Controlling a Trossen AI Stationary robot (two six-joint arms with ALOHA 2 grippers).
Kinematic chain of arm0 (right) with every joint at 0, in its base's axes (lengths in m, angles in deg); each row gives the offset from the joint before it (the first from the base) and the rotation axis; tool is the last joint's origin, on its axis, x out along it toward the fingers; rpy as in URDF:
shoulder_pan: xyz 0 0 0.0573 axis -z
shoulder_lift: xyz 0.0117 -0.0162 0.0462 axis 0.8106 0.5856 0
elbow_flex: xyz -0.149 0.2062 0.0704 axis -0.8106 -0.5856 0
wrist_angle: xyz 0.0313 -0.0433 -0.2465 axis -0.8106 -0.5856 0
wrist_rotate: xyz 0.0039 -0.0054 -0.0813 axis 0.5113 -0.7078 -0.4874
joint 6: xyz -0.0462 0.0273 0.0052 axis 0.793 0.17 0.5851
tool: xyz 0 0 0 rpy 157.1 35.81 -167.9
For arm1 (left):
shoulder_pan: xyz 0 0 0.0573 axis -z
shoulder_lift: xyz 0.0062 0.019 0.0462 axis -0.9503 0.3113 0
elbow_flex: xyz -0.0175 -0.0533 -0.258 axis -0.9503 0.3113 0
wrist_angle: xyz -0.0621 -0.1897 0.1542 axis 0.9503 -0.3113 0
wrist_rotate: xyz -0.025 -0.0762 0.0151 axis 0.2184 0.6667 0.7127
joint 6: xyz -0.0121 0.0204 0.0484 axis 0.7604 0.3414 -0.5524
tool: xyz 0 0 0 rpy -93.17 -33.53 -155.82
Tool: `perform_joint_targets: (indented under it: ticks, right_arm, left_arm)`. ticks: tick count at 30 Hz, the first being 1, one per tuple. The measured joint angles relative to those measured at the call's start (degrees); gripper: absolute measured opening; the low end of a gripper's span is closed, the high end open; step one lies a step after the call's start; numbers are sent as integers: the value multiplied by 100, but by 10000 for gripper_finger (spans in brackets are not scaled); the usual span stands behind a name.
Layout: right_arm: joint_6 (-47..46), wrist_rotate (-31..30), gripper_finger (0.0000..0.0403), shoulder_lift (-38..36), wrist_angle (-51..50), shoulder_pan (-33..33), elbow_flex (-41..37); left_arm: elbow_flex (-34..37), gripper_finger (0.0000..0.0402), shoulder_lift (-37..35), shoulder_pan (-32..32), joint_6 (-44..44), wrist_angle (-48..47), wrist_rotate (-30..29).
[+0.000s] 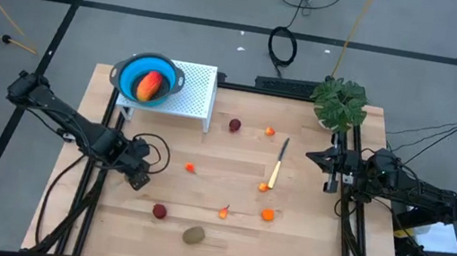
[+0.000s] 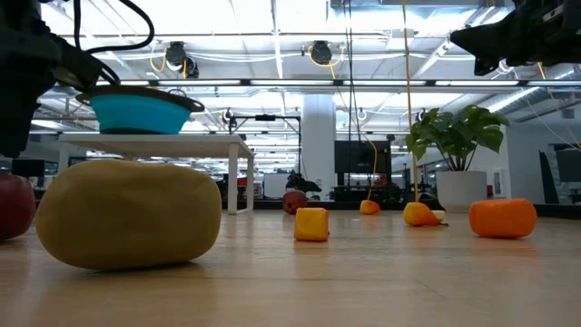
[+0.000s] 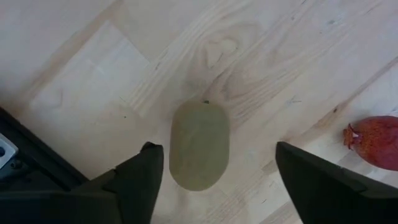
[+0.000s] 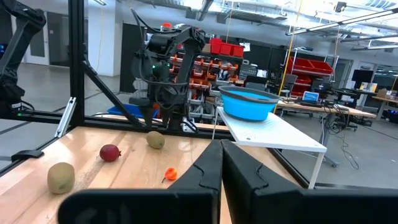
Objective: Pick & Place Fruit
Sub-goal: Put the brown kiwi into the blue strainer bowl on the shelf
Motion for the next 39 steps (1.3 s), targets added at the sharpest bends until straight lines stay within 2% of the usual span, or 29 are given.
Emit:
perform_joint_targets:
  ticks: [5, 24, 32, 39]
  right_arm:
    - [0, 1, 0, -1, -2, 0, 0]
    - [-7, 2, 0, 1, -150, 0, -97]
    - [-412, -11, 0, 4, 800, 0, -717]
    - [-428, -440, 0, 4, 1008, 2, -800]
  left_arm:
    - [0, 338, 0, 86, 11, 8, 0]
    - [0, 340, 0, 395, 450, 23, -218]
    - [2, 340, 0, 395, 511, 24, -295]
    - [2, 340, 0, 395, 486, 24, -295]
